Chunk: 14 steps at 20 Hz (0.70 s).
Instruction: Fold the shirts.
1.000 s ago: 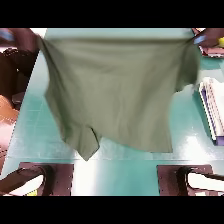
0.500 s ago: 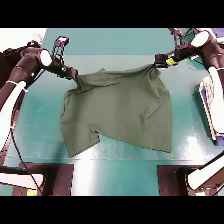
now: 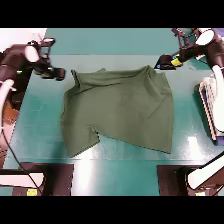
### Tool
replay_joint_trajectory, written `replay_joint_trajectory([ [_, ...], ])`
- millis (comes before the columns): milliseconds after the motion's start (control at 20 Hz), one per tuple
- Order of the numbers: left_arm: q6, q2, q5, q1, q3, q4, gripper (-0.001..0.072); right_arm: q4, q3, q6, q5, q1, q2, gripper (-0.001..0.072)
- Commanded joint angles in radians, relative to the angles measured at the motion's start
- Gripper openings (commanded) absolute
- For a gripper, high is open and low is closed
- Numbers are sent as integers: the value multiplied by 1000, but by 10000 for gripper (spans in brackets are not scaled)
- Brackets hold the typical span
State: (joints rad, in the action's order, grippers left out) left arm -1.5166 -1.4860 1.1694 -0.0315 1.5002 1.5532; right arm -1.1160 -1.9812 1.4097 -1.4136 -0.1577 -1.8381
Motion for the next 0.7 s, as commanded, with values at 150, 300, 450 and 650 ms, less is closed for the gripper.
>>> replay_joint_trajectory([
  [150, 126, 204, 196, 274, -245, -296, 459, 2, 315, -50, -58, 85, 254, 449],
  [300, 182, 275, 172, 302, -450, -383, 460, 69, 519, -78, -44, 96, 383, 449],
  [450, 193, 287, 101, 302, -626, -429, 460, 104, 676, -95, -33, 100, 495, 449],
  [650, 216, 287, -10, 302, -783, -462, 460, 104, 829, -94, 29, 100, 637, 449],
])
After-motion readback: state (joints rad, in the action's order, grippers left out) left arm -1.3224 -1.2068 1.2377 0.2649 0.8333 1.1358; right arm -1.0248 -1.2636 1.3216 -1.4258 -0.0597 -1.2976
